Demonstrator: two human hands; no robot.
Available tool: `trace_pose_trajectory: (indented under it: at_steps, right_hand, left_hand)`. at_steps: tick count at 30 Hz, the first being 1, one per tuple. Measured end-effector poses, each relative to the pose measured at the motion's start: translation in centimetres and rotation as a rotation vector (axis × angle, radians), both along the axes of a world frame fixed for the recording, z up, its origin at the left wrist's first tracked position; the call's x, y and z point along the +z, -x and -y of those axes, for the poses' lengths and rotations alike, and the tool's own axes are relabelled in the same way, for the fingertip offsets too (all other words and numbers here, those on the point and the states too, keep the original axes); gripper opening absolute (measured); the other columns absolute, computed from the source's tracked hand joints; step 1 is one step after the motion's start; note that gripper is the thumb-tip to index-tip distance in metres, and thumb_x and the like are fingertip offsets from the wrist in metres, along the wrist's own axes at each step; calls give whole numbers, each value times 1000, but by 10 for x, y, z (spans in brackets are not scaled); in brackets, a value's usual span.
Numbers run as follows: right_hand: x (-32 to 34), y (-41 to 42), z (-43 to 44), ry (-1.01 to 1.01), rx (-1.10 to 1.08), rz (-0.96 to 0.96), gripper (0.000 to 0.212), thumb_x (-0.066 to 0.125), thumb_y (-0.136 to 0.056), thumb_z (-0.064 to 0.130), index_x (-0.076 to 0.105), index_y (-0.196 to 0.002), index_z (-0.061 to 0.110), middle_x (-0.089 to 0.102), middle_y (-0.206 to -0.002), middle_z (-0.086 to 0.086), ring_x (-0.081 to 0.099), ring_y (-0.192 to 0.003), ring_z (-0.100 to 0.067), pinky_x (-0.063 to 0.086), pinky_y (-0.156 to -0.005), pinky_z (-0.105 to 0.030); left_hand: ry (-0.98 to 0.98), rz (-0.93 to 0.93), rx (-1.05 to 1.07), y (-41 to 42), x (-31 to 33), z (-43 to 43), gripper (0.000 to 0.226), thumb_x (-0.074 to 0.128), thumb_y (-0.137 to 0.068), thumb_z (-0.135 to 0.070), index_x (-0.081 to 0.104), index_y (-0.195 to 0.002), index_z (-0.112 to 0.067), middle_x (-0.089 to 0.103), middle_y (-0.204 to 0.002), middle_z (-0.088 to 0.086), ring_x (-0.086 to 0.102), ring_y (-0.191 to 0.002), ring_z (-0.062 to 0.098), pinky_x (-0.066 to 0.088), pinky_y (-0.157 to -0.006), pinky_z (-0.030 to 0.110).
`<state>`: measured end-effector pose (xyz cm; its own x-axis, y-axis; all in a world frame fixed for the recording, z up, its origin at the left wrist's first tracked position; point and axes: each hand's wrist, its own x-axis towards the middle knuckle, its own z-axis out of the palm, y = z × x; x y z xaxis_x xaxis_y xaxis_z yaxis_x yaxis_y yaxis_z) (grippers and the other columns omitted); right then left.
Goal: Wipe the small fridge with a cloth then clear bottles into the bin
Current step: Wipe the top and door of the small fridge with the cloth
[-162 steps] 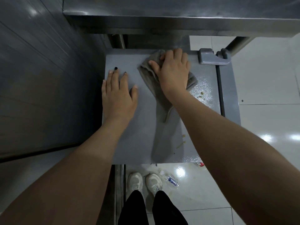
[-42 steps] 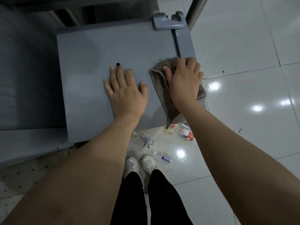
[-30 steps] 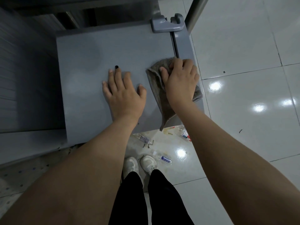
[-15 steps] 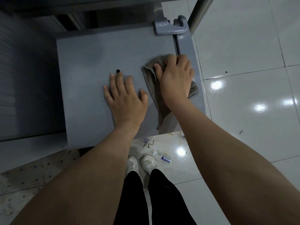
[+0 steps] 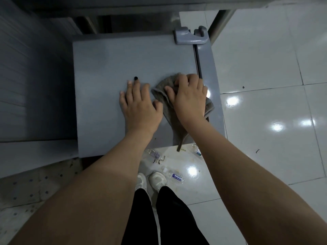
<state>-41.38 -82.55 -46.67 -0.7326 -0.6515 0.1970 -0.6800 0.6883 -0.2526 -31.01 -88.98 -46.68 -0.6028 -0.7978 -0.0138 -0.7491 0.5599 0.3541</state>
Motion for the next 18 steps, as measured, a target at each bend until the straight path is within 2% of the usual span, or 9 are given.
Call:
trace_pose_trajectory:
  at_steps: [4, 7, 12, 18]
  right_hand:
    - [2, 5, 12, -19, 18, -2, 42, 46, -84, 46, 58, -88, 7, 56, -92, -17, 54, -81, -36, 41, -70, -43]
    - [3, 12, 34, -24, 31, -23, 40, 49, -85, 46, 58, -90, 7, 56, -94, -17, 54, -84, -35, 40, -71, -43]
    - [6, 31, 76, -119, 58, 23, 45, 40, -94, 48, 51, -116, 10, 49, -118, -14, 45, -106, -31, 33, -86, -39]
    - [8, 47, 101, -151, 23, 23, 48, 35, -95, 49, 45, -124, 12, 44, -128, -12, 41, -116, -28, 32, -92, -36]
  left_hand:
    - [-39, 22, -153, -17, 3, 17, 59, 34, -80, -33, 44, -135, -13, 33, -150, 13, 21, -141, 29, 15, -112, 47]
    - [20, -1, -263, -29, -1, 26, 60, 37, -81, -37, 47, -131, -7, 40, -145, 16, 33, -137, 31, 24, -106, 45]
    - [54, 3, -245, -27, -1, 24, 59, 40, -79, -35, 50, -127, -3, 43, -143, 17, 38, -133, 30, 19, -104, 40]
    - [46, 39, -235, -28, -3, 23, 59, 37, -82, -35, 46, -132, -6, 37, -147, 13, 32, -137, 27, 21, -109, 42]
